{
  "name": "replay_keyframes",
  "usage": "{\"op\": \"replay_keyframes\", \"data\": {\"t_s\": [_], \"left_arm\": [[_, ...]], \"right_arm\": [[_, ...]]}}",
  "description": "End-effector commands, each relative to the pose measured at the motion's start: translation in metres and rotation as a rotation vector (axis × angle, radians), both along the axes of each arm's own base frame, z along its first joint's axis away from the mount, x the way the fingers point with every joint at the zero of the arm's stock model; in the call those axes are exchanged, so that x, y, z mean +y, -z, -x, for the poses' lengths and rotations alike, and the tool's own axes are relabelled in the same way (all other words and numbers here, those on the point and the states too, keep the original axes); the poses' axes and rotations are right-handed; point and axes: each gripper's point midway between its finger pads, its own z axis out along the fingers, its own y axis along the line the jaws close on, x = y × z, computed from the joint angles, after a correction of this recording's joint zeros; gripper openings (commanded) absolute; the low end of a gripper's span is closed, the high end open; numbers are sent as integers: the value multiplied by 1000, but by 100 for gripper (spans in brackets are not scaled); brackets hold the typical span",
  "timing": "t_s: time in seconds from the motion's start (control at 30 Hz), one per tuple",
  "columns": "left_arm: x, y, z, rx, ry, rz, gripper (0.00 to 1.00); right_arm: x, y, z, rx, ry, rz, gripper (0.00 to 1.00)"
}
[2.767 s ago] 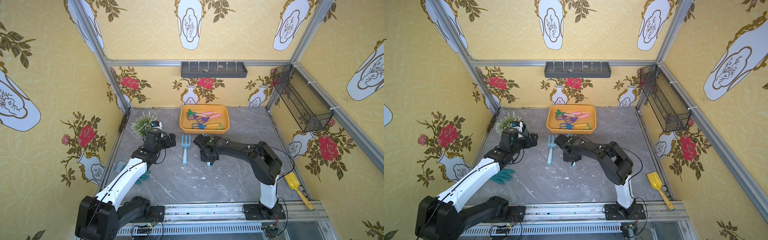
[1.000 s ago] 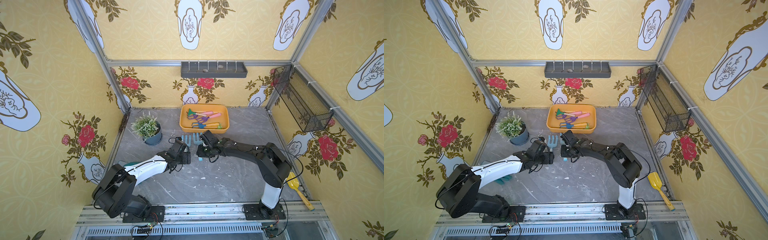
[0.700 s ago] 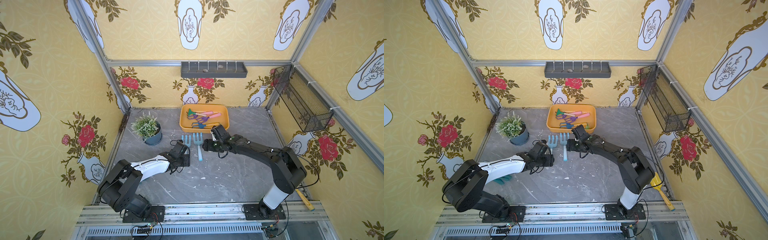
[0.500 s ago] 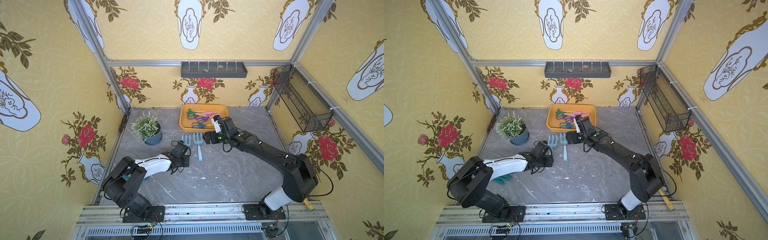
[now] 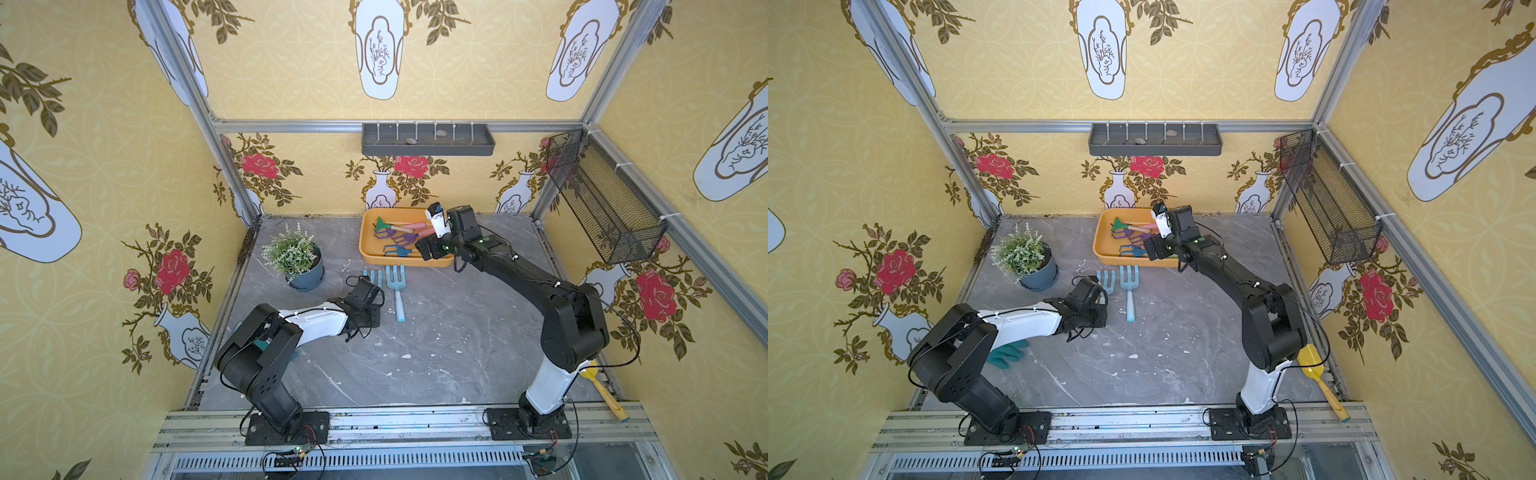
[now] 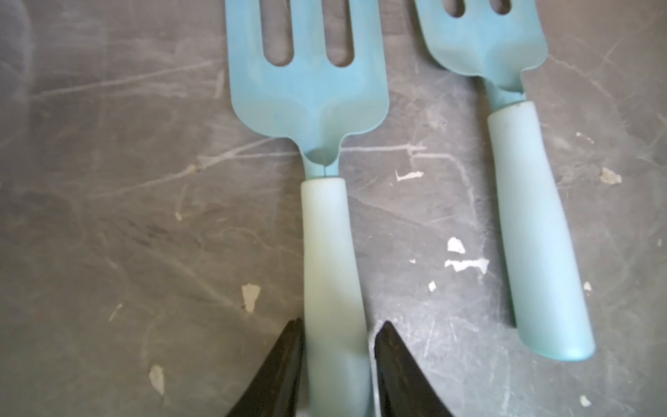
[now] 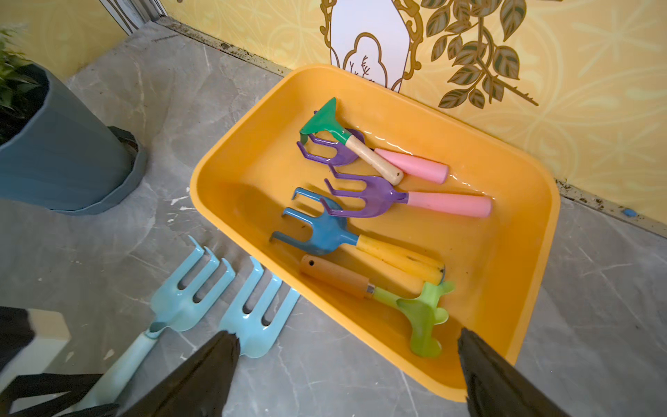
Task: Take the hand rake out of the storage box
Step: Adjust the rake at the center of the board.
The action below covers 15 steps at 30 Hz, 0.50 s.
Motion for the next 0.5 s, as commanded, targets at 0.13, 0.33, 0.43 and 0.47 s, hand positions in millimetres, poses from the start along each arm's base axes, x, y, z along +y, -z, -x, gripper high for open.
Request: {"op": "replay_keyframes", "data": {"t_s": [0.13,0.33,0.43,0.47], "left_arm": [[7,6,-5,4,4,-27,31],[4,5,-12,-5,3,-19,28],[4,4,-16,-10,-4,-26,25],[3,4,-17,-12,-3,-23,25]], "right_arm": [[3,-7,-31,-96,-114,3,93],[-4,24,-55,-62,-175,76,77],[-6,35,-65,-84,-225,102,79],[-7,40,-68,-92,-245,116,80]]}}
